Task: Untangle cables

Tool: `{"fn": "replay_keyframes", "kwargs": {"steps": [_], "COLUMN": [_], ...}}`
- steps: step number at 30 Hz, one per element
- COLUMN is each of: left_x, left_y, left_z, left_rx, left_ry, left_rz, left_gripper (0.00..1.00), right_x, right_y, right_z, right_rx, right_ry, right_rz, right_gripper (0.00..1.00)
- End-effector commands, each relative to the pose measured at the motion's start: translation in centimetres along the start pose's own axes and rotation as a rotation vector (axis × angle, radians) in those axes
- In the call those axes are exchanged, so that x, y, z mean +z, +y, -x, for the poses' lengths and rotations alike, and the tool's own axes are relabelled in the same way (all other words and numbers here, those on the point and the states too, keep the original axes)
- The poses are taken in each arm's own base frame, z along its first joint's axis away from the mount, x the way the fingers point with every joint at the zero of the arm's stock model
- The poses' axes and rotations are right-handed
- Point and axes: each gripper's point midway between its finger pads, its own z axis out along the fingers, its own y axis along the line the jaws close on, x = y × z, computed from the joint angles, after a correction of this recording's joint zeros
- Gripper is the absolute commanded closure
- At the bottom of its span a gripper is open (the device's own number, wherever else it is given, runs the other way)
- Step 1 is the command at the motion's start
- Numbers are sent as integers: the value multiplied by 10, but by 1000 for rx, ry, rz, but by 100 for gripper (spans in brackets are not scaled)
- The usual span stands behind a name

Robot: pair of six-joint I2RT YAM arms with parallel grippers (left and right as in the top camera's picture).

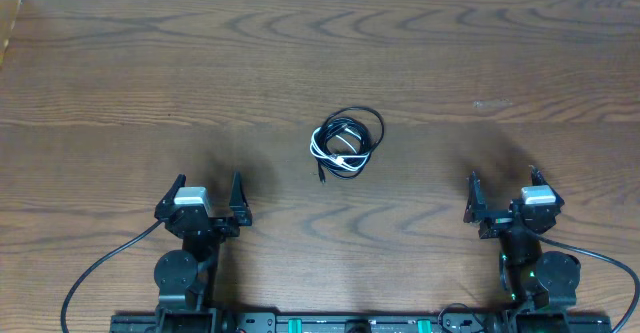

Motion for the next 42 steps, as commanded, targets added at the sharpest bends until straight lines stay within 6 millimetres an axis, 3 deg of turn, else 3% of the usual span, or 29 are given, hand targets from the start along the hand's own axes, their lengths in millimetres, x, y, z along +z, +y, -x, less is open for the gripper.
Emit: {"fn": "replay_keyframes", "kwargs": {"steps": [1, 36, 38, 42], "left_x": [1, 1, 0, -25], "left_y": [3, 2, -12, -90], "left_z": [-15, -14, -10, -13], "left_rx": [2, 1, -53, -384], "left_ry": [46, 43, 32, 164], "left_rz": [11, 5, -76, -535], "left_gripper": [2, 2, 2, 2], "right_x": [0, 0, 0, 0], "right_y": [-4, -4, -4, -4], "right_z": [0, 0, 0, 0], "right_rx": [-10, -10, -10, -10], "right_ry": [-2, -2, -2, -2], "right_rz": [-21, -20, -21, -21], "right_gripper": [1, 1, 1, 1]}}
